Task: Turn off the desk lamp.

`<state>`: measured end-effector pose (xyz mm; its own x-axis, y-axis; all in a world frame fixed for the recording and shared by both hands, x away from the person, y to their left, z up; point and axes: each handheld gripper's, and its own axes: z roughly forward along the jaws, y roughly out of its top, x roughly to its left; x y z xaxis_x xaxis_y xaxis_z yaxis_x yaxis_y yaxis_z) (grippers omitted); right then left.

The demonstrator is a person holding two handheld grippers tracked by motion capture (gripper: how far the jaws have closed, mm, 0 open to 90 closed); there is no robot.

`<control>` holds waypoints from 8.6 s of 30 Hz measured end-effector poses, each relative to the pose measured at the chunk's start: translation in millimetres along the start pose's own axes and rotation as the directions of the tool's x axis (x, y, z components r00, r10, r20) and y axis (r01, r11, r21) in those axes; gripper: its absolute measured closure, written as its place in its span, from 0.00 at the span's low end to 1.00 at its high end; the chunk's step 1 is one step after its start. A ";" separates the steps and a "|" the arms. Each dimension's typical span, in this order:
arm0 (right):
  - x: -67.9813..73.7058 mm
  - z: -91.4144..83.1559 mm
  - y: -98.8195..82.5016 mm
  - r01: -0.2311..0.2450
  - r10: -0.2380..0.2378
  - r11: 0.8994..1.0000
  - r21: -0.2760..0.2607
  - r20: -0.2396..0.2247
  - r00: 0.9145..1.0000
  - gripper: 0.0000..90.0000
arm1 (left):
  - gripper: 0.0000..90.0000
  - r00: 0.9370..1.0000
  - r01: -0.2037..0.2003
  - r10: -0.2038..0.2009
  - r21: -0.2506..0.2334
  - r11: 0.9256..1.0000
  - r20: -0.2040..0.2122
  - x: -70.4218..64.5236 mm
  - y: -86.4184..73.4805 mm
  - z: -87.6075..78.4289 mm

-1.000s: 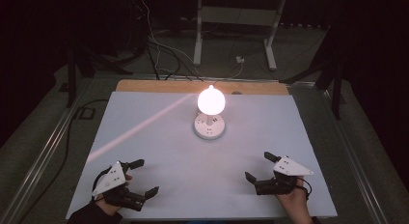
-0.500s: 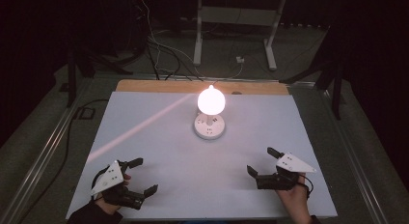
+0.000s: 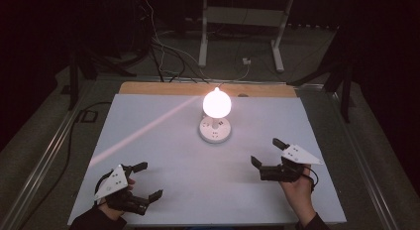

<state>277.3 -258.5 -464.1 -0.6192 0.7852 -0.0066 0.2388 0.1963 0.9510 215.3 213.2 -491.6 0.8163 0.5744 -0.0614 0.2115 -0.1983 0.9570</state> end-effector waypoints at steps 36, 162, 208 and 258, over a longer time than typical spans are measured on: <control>3.0 72.2 38.3 -0.010 0.013 1.000 0.020 -0.149 0.989 0.00 | 0.01 1.000 0.003 -0.003 0.004 1.000 -0.001 -0.9 0.0 0.4; -2.3 159.1 17.7 0.036 -0.046 0.987 0.155 0.060 0.997 1.00 | 0.01 1.000 -0.002 0.001 0.019 1.000 0.021 -3.3 0.0 2.1; -4.4 157.0 21.7 0.028 -0.039 0.987 0.157 0.068 0.997 1.00 | 0.01 1.000 -0.003 0.003 0.019 1.000 0.021 -3.6 0.1 1.8; -2.0 173.4 -1.6 0.034 -0.039 0.972 0.233 0.015 0.999 1.00 | 0.01 1.000 -0.006 0.006 0.021 1.000 0.023 -3.6 0.2 1.7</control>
<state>407.9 -158.6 -519.2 -0.6169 0.7856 -0.0478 0.3852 0.3543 0.8521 213.3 209.8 -491.7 0.8297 0.5546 -0.0627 0.2177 -0.2183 0.9513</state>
